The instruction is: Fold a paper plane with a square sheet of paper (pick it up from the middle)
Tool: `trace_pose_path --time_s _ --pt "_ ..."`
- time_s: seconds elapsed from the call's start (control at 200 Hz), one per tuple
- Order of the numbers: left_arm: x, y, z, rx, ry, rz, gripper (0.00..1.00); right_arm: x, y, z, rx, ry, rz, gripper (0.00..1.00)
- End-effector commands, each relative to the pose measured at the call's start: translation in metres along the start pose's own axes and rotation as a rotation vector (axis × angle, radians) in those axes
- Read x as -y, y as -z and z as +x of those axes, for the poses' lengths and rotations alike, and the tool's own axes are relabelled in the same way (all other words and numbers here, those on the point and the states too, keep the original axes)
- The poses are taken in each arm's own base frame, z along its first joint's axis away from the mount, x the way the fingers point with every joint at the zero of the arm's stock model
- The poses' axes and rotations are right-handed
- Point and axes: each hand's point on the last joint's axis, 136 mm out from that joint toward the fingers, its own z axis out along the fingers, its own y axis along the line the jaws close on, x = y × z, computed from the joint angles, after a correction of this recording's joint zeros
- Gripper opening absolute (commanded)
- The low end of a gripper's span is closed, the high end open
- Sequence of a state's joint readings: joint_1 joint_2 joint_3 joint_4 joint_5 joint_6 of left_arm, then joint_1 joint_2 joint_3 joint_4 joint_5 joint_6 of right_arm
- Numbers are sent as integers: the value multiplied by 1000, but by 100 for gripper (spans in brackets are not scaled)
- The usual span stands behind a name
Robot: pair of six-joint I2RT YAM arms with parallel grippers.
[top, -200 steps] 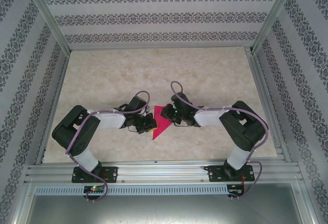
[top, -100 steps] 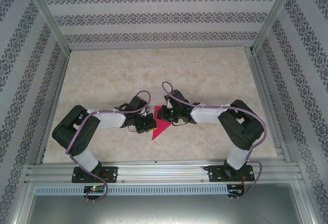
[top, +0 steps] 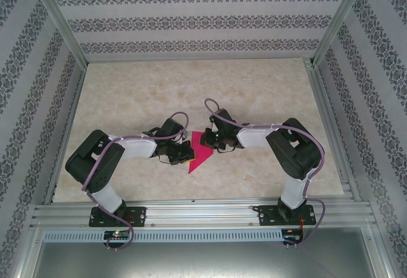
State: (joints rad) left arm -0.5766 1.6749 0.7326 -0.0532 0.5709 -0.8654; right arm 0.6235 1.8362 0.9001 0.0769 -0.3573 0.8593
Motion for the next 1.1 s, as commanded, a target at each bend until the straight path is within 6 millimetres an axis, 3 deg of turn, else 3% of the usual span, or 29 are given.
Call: trace_pose_path --time_s 0.0,0.38,0.555,0.694,0.834,1.094 --pt "-86 -5 44 -123 94 -316 0 37 0 -28 73 -42 134 9" --pt "-85 -3 45 -127 80 -318 0 55 10 -71 152 -120 129 12" --pt "-84 -3 45 -129 76 -316 0 41 23 -87 179 -87 108 12" --pt "-82 -2 44 -129 68 -315 0 12 46 -93 204 -40 48 13" --pt "-83 -2 44 -131 66 -318 0 -16 57 -76 197 19 -19 14" --pt "-82 -3 44 -132 67 -315 0 -38 19 -22 56 34 -118 13"
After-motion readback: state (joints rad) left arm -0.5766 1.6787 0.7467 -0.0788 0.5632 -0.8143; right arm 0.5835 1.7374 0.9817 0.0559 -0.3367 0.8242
